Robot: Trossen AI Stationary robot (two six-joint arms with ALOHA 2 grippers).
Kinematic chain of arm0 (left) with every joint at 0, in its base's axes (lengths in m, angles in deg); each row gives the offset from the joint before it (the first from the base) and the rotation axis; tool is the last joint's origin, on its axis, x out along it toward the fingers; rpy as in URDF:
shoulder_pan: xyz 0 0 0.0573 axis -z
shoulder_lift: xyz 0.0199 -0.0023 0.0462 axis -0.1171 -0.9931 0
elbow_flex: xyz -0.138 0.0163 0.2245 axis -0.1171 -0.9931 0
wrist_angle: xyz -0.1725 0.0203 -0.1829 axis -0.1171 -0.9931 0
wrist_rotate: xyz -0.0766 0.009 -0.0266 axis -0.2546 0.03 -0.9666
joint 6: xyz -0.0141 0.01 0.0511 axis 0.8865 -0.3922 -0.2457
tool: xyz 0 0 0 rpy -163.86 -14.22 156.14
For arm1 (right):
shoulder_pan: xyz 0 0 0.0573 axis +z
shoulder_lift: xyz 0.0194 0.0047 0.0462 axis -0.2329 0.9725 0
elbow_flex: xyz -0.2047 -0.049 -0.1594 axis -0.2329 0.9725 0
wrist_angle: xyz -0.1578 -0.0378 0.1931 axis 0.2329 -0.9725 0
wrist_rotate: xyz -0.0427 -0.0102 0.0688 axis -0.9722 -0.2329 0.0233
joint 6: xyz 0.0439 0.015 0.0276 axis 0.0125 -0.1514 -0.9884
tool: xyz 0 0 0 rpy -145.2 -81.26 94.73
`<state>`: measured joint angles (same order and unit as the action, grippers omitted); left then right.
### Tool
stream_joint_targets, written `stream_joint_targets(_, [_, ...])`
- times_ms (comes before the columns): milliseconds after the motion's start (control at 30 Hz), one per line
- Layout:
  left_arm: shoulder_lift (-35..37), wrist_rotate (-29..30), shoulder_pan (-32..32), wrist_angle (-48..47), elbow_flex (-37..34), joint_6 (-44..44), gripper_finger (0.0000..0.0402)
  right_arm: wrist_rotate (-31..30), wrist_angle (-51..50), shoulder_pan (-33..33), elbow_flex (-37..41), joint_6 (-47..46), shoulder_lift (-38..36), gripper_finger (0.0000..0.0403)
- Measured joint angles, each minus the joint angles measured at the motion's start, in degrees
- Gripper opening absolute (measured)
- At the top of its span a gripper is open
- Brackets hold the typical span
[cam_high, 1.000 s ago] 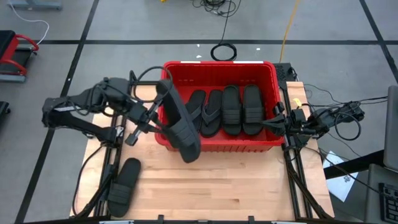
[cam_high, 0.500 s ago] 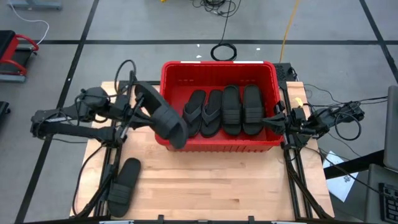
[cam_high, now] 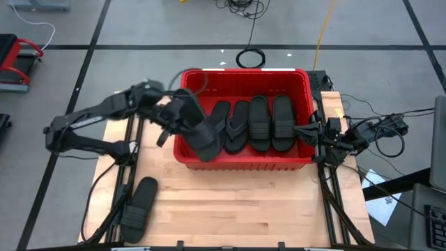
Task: Pick and place slides into bin
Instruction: Put the black slide into the red container
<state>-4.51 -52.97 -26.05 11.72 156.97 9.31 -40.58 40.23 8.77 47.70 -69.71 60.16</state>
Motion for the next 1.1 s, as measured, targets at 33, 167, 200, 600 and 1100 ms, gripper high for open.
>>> stream_joint_targets(33, [-2.06,-1.76,-1.02,-2.63,2.19,-2.62,0.0,0.0,0.0,0.0,0.0,-0.32,0.0,0.0])
stream_joint_targets(167, [-9.67,-9.92,-5.4,-11.82,10.92,-11.36,0.0,0.02,0.0,-0.02,0.0,-0.72,0.0,0.0])
stream_joint_targets(200, [-11.56,-11.77,-6.34,-12.99,13.13,-13.17,0.0,0.06,0.0,0.0,0.0,-0.72,0.0,0.0])
stream_joint_targets(600, [-32.43,-21.95,-12.64,-14.56,32.97,-22.66,0.0,0.2,-0.11,0.0,0.0,0.77,0.0,0.0])
stream_joint_targets(1100, [-53.51,-20.5,-13.38,-21.53,39.66,-37.22,0.0,0.22,-0.95,-0.01,0.0,0.79,0.0,0.0])
